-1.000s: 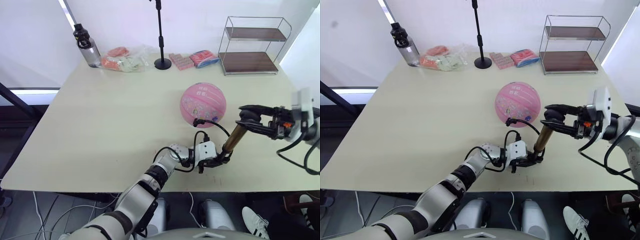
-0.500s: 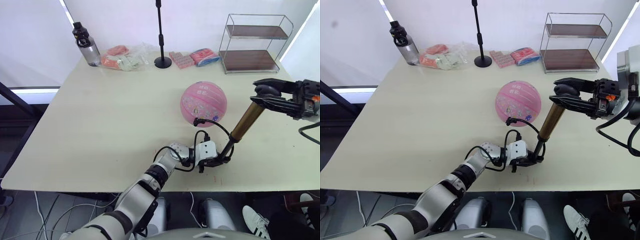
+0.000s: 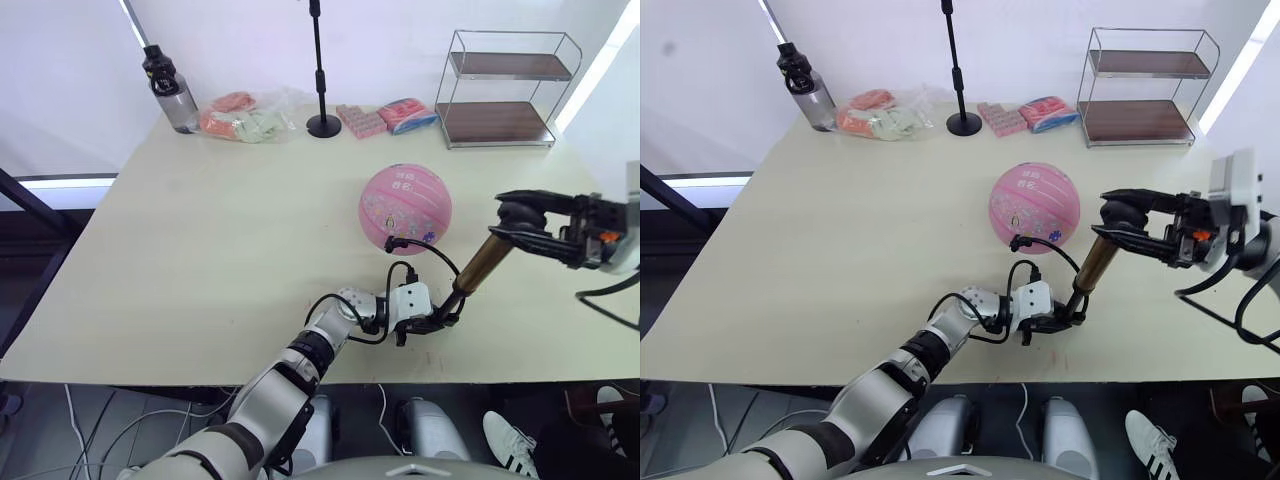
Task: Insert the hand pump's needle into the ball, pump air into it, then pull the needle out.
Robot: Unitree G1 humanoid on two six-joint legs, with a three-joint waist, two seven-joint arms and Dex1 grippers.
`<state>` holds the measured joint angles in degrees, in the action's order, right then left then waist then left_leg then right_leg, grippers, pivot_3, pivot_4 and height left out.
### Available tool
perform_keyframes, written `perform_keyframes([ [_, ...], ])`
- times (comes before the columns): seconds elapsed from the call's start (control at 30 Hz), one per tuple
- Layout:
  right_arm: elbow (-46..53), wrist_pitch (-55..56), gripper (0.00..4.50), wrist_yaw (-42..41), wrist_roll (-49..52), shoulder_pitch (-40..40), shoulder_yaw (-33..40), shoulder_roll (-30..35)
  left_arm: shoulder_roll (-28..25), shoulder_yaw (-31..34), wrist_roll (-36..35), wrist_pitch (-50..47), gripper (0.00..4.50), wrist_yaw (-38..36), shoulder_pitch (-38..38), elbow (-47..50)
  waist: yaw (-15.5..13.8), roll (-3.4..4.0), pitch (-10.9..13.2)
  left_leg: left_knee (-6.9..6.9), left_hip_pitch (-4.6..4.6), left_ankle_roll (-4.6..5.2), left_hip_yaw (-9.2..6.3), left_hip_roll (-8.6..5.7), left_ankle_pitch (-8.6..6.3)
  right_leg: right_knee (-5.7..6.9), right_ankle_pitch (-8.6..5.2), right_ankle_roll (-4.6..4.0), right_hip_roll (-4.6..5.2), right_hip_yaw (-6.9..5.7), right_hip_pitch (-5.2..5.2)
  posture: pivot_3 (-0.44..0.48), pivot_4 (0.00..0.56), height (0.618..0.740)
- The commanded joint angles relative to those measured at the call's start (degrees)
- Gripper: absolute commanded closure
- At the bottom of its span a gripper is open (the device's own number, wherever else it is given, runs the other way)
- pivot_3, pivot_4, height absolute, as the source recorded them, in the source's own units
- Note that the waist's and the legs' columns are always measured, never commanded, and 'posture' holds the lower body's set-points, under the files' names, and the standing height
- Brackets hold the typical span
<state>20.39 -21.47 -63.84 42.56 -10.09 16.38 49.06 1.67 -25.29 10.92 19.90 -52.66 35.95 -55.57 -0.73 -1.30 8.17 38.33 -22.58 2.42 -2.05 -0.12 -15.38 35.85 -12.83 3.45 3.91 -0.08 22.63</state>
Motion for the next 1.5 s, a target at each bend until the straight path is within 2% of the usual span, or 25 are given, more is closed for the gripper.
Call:
perform_keyframes([
  [0.03,-2.8,4.3,2.85,-0.8,-6.9,3.7,-4.8,-1.7,-2.5,-2.4,3.6,-3.5,3.44,-0.4,-2.9,-4.0,0.0,0.00,0.0,0.00,0.00,0.00,0.02,0.00,0.00,0.00,0.00,0.00,0.00,0.01,0.00,0.000,0.150,0.740],
  [0.3,-11.1,16.2,2.85,0.5,-16.9,8.7,-11.2,-7.4,-2.4,-2.3,3.4,-3.8,3.44,-0.2,-2.8,-3.8,0.0,-0.29,-0.3,-0.01,0.23,0.00,0.04,0.13,0.00,0.00,-0.01,-0.02,-0.14,0.02,-0.19,0.000,0.150,0.740],
  [0.6,-14.6,22.1,2.85,0.8,-18.8,9.6,-13.3,-9.6,-2.4,-2.2,3.3,-4.0,3.44,-0.2,-2.7,-3.7,0.1,-0.27,-0.4,-0.07,0.78,-0.01,0.05,0.23,-0.01,0.00,-0.20,-0.18,-0.23,0.04,-0.69,0.000,0.150,0.740],
  [0.87,-6.9,12.2,2.85,0.7,-7.5,3.4,-6.2,-4.3,-2.6,-2.2,3.3,-4.1,3.44,-0.3,-2.9,-3.6,-0.1,-0.05,-0.1,-0.06,0.68,-0.01,0.06,0.24,-0.01,-0.02,-0.15,-0.26,-0.19,0.05,-0.62,0.000,0.150,0.740],
  [1.0,-4.1,6.0,2.85,-0.2,-2.1,-0.5,-2.3,0.1,-2.8,-2.3,3.4,-4.1,3.44,-0.5,-3.0,-3.4,-0.1,0.38,0.2,-0.05,0.39,-0.01,0.08,0.15,-0.01,-0.02,-0.13,-0.27,-0.10,0.06,-0.36,0.000,0.150,0.740],
  [1.3,-0.5,-7.5,2.85,3.6,10.4,-10.3,5.9,5.9,-2.7,-2.3,3.4,-3.9,3.44,-0.4,-3.1,-3.6,-0.1,0.31,0.3,0.02,-0.03,-0.01,0.09,0.14,0.00,-0.01,-0.10,-0.25,-0.08,0.07,0.03,0.000,0.150,0.740],
  [1.5,-0.6,-11.7,2.85,5.1,13.0,-13.6,9.3,8.4,-2.6,-2.4,3.4,-3.9,3.44,-0.4,-3.1,-3.8,-0.1,0.30,0.3,0.02,-0.06,-0.01,0.08,0.14,0.00,-0.02,-0.11,-0.27,-0.02,0.06,0.06,0.000,0.150,0.740],
])
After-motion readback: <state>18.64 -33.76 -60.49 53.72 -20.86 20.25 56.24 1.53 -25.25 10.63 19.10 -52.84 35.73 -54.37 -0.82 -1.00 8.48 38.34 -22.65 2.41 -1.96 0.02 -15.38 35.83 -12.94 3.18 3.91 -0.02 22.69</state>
